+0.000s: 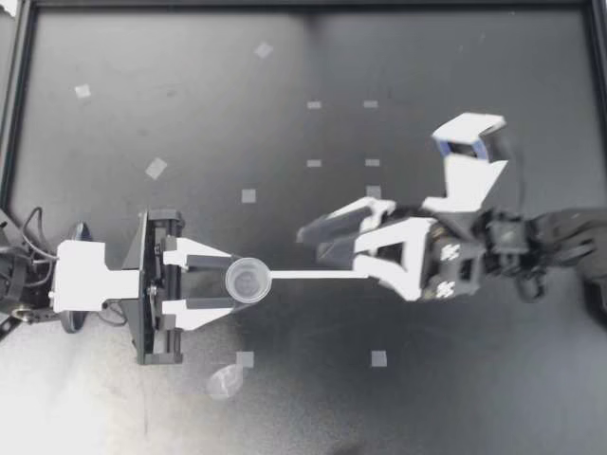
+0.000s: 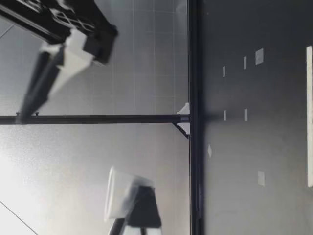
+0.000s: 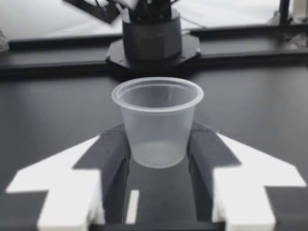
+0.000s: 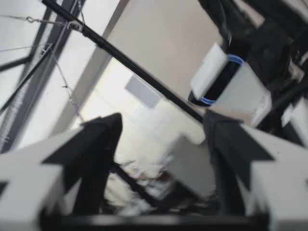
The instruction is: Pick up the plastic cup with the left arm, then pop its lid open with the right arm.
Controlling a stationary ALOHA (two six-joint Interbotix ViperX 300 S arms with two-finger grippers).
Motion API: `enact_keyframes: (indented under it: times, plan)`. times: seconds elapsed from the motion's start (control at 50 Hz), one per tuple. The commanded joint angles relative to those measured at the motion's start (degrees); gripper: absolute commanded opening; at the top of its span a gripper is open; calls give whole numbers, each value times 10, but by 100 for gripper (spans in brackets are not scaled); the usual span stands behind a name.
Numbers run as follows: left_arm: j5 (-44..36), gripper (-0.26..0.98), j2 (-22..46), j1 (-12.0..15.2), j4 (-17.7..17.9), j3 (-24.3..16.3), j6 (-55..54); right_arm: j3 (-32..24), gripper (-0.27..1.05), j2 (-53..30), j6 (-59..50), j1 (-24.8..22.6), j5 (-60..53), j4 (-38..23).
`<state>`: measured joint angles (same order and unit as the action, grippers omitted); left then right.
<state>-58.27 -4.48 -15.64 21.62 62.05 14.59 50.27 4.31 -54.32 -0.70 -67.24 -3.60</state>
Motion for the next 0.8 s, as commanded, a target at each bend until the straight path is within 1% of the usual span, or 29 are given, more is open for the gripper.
enact_keyframes:
  times: [0.0,0.08,0.14,0.22,0.28,0.32,0.4,0.78]
  plan:
    - [-4,14,-7,-3,-2,-7,-22,4,68,41,61,20,29,-37]
    - [-8,14,-8,-3,-1,-5,-51,10,68,60,159,26,81,-72]
    - [-9,14,-9,-3,-1,-4,-70,13,68,67,263,26,139,-86]
    - [-7,14,-10,-2,-1,-3,-83,18,68,66,411,18,213,-86]
    - [-4,14,-10,-3,-1,-4,-83,22,68,59,492,11,240,-83]
    - [-2,14,-11,-3,-1,-4,-82,22,68,55,519,4,240,-76]
    - [3,14,-11,-2,-2,-6,-81,20,68,45,529,-1,233,-56]
    - [22,14,-12,-3,-2,-9,-79,23,68,42,498,-4,228,-54]
